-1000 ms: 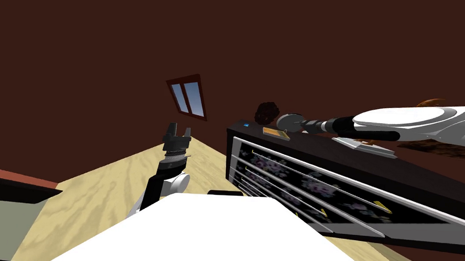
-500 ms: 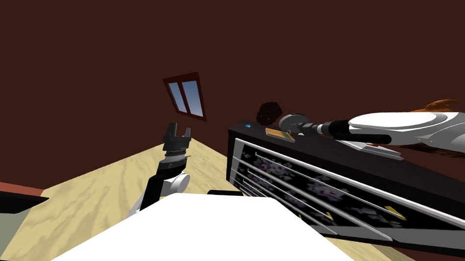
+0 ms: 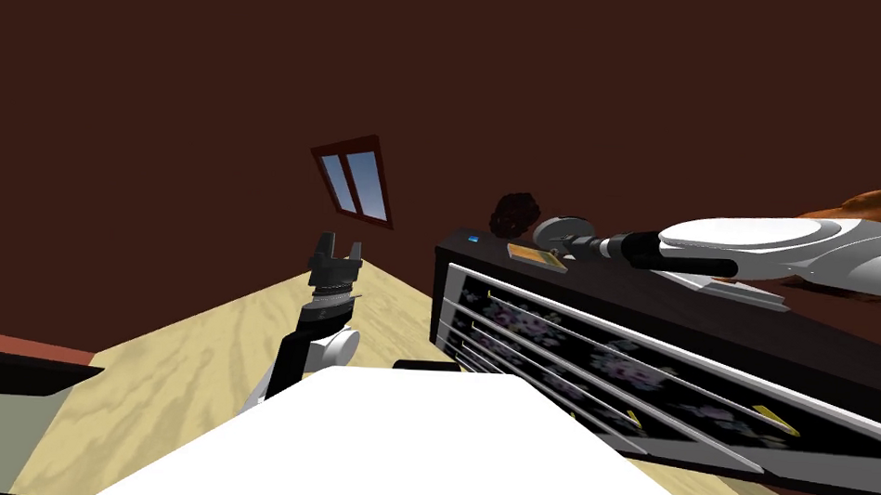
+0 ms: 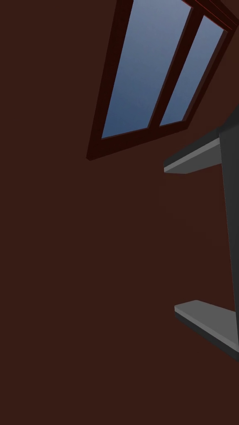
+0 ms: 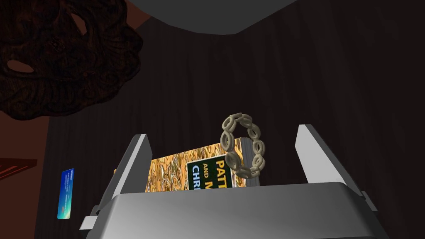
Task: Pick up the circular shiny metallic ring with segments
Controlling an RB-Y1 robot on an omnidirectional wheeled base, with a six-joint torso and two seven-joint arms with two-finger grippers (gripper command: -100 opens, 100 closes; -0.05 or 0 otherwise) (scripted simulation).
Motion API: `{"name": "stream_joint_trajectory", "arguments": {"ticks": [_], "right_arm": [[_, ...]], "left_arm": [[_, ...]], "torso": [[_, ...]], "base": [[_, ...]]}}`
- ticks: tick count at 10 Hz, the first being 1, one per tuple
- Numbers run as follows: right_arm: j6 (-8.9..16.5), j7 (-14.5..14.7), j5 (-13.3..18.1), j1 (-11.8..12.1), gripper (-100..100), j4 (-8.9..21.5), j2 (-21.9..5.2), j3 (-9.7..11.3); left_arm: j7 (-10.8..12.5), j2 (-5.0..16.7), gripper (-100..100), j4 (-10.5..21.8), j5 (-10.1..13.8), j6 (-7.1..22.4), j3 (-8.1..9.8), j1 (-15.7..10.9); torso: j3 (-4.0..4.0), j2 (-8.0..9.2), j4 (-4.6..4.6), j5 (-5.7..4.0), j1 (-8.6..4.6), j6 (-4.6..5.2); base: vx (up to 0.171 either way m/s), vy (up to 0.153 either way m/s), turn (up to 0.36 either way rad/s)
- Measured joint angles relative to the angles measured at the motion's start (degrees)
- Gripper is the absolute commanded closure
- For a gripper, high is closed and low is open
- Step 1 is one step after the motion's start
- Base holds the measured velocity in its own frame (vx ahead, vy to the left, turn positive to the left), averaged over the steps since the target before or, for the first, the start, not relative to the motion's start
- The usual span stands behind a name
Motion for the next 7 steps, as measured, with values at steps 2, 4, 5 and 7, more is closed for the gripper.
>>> {"name": "stream_joint_trajectory", "arguments": {"ticks": [2,4,5,7], "right_arm": [[1.27,-1.19,-0.35,0.49,-100,1.91,-0.01,1.9],[1.34,-2.35,-0.82,0.24,-100,4.1,-0.35,3.57],[1.51,-2.3,-1.2,0.03,-100,5.15,-0.23,4.72],[2.02,-3.63,-0.35,3.26,-100,6.54,0.02,2.5]], "left_arm": [[0.0,0.0,0,0.0,0.0,0.0,0.0,-0.01],[0.0,0.0,0,0.0,0.0,0.0,0.01,0.01],[0.0,0.0,0,0.0,0.0,0.0,0.0,0.0],[0.0,0.0,0,0.0,0.0,0.0,0.01,0.0]], "torso": [[0.24,0.39,0.1,-0.03,-0.13,0.02],[0.22,0.31,0.12,-0.05,-0.18,0.14],[0.18,0.27,0.09,-0.04,-0.1,0.06],[0.14,0.21,0.07,-0.02,-0.08,0.05]], "base": [[-0.16,-0.058,0.417],[-0.096,-0.031,0.142],[-0.073,-0.013,0.127],[-0.115,-0.019,0.289]]}}
